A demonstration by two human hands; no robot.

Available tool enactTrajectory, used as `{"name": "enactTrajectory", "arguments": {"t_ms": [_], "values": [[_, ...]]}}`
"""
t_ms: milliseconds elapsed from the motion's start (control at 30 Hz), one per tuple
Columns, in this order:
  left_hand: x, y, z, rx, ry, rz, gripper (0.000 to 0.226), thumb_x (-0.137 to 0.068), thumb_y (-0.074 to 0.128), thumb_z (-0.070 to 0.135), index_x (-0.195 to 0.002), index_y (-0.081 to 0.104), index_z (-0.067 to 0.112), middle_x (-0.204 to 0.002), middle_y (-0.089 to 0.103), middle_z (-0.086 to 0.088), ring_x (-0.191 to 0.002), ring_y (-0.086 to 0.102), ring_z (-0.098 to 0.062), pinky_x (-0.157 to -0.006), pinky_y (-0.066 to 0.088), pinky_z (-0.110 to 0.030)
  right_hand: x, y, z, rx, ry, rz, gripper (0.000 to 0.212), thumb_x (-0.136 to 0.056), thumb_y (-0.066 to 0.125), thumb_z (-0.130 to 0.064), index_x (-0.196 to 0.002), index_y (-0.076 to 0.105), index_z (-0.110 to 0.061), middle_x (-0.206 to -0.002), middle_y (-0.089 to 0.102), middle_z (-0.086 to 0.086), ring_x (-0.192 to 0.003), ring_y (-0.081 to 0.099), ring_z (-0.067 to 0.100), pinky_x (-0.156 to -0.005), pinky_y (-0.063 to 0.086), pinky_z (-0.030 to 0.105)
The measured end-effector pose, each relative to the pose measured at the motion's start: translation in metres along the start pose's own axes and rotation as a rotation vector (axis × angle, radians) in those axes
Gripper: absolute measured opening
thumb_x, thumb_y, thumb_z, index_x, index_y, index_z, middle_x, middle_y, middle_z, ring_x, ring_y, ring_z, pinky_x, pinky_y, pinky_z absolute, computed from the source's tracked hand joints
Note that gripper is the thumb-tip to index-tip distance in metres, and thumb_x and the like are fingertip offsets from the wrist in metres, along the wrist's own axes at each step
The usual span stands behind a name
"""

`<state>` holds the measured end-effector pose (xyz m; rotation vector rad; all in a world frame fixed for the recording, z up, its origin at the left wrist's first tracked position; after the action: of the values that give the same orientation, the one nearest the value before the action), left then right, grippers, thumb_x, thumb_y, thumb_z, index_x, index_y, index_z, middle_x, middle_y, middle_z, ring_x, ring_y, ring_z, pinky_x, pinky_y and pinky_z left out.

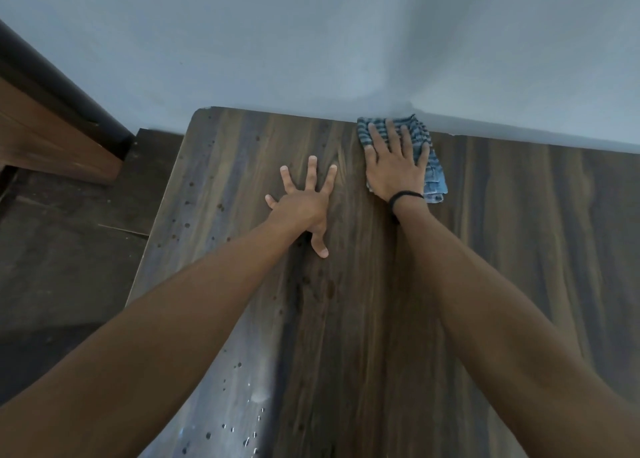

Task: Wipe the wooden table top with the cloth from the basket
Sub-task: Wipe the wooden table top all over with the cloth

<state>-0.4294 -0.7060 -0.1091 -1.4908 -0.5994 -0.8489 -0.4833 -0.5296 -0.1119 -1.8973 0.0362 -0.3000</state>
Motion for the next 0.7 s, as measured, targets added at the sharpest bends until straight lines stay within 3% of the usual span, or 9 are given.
{"name": "enactTrajectory", "arguments": {"t_ms": [133,300,433,567,700], "values": [[0.002,-0.001,-0.001,0.003,-0.003,0.005,0.163,-0.058,0.097,0.037,-0.14,-0.044,0.041,-0.139,-0.062,0.006,-0.137,-0.042,-0.048,-0.109,0.011,-0.08,0.019,0.006,-0.004,0.068,-0.193,-0.03,0.053,-0.105,0.015,-0.053,-0.158,0.01,-0.047,-0.168,0.003,-0.013,-0.155,-0.002,0.013,-0.123,-0.006,0.053],[0.003,-0.002,0.001,0.013,0.011,0.002,0.162,-0.059,0.097,0.035,-0.141,-0.042,0.041,-0.14,-0.061,0.006,-0.137,-0.041,-0.047,-0.109,0.01,-0.08,0.001,-0.001,0.003,0.008,-0.011,0.009,0.054,-0.105,0.015,-0.051,-0.159,0.009,-0.046,-0.168,0.0,-0.013,-0.155,-0.005,0.015,-0.122,-0.009,0.056],[0.004,-0.003,-0.001,0.024,0.014,0.016,0.163,-0.057,0.098,0.035,-0.143,-0.041,0.042,-0.141,-0.06,0.008,-0.138,-0.041,-0.046,-0.108,0.01,-0.08,0.012,0.004,-0.006,0.13,-0.272,-0.074,0.054,-0.105,0.015,-0.053,-0.158,0.008,-0.047,-0.168,-0.001,-0.015,-0.155,-0.003,0.013,-0.122,-0.007,0.054],[0.004,-0.002,-0.002,0.015,0.037,0.024,0.162,-0.056,0.097,0.037,-0.144,-0.039,0.042,-0.144,-0.058,0.009,-0.139,-0.04,-0.046,-0.108,0.011,-0.08,-0.012,-0.008,0.013,0.04,-0.064,-0.025,0.053,-0.105,0.014,-0.052,-0.158,0.01,-0.048,-0.168,0.003,-0.013,-0.155,-0.003,0.014,-0.123,-0.008,0.054],[0.006,-0.002,0.0,0.021,0.07,0.033,0.161,-0.057,0.097,0.04,-0.145,-0.038,0.041,-0.145,-0.057,0.008,-0.139,-0.039,-0.047,-0.109,0.012,-0.08,0.031,0.009,-0.012,0.05,-0.107,-0.028,0.053,-0.106,0.014,-0.051,-0.159,0.008,-0.045,-0.169,-0.001,-0.011,-0.155,-0.004,0.015,-0.123,-0.006,0.056]]}}
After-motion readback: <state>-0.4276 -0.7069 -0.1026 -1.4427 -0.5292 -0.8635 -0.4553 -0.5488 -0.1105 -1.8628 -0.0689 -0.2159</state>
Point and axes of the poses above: each hand's wrist, its own x-axis away from the middle knuckle, its own y-axis out of the palm, z = x × y, the point moved 8 cm from there along -x, towards the middle knuckle
